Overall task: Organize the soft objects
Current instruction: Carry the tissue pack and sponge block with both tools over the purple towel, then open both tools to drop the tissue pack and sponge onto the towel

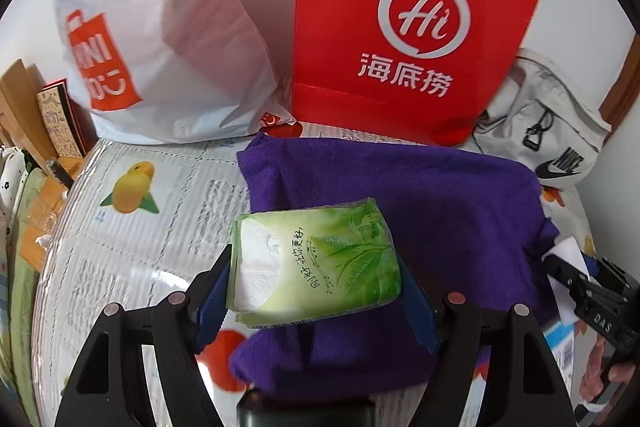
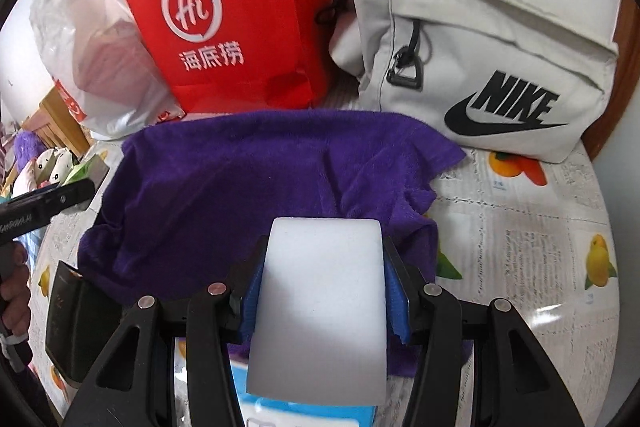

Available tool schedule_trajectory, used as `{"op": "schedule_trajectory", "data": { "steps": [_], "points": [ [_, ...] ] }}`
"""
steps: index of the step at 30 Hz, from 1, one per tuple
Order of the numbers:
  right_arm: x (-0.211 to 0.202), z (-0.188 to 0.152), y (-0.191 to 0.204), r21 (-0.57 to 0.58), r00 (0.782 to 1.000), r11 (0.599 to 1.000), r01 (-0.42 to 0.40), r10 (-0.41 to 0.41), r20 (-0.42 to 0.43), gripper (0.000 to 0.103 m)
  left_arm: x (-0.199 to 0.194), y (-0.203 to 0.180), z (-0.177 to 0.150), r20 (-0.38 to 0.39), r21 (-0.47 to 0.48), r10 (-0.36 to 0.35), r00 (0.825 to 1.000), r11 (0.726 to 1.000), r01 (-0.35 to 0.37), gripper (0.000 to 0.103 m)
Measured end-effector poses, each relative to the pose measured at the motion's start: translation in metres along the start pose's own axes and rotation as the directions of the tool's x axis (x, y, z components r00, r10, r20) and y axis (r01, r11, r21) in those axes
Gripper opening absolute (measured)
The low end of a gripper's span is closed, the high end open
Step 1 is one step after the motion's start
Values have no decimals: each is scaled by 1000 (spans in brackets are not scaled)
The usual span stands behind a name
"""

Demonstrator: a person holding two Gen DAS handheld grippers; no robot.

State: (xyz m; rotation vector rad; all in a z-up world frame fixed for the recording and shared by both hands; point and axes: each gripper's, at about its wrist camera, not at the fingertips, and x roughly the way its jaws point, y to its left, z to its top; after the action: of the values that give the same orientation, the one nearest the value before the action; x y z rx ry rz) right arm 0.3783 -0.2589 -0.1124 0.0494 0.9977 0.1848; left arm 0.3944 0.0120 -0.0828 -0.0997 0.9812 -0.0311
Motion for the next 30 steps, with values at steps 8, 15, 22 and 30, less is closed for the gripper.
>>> {"op": "schedule_trajectory", "data": {
  "steps": [8,15,22,30],
  "points": [
    [25,3,-5,-8,997,1000,-2,1,-72,51,34,-10,20,-41,4,4,999,1000,-3,74],
    [37,5,-7,-11,996,1000,-5,4,-95,52,50,-8,24,-71,-27,-14,997,1000,12,74],
    [41,8,-5,-6,995,1000,-10,9,-103,67,52,-10,24,-78,-20,-17,997,1000,16,78],
    [21,10,-4,1,998,1000,18,-18,-64,81,35,-7,21,-56,-9,-9,998,1000,8,87]
  ]
}}
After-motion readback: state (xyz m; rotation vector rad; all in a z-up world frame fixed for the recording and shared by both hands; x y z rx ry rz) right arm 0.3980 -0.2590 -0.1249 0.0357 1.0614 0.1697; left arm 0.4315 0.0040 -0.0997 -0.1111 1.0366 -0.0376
